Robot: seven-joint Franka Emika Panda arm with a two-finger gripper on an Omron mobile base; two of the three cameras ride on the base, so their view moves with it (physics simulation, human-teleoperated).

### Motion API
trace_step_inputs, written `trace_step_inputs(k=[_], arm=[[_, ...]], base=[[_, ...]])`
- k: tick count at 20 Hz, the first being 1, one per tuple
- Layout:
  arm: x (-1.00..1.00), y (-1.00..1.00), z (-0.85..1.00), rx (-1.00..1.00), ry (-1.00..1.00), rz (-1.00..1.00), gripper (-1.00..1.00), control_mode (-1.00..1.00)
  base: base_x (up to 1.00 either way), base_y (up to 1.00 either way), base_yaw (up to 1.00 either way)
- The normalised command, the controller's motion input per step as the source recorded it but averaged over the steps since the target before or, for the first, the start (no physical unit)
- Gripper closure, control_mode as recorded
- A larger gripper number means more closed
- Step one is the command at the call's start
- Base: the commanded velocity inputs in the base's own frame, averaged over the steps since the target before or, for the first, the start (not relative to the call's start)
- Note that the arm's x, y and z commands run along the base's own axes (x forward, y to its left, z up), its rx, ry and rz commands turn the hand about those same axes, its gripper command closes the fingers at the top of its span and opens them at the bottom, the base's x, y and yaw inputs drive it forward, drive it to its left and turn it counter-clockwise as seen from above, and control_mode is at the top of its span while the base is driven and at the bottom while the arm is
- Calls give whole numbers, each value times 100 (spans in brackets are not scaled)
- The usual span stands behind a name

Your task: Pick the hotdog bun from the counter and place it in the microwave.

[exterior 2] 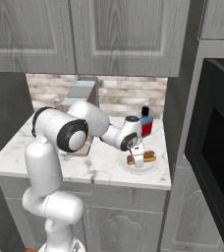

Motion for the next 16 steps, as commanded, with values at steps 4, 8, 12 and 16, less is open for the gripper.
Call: trace_step_inputs(k=[4, 8, 12, 16], arm=[[0, -17, 0, 1, 0, 9, 100, -100], [-61, -4, 87, 12, -10, 22, 100, -100], [-100, 19, 100, 8, -16, 28, 100, -100], [-100, 43, 100, 11, -8, 19, 100, -100]], base=[[0, 0, 0], [0, 0, 0], [0, 0, 0], [0, 0, 0]])
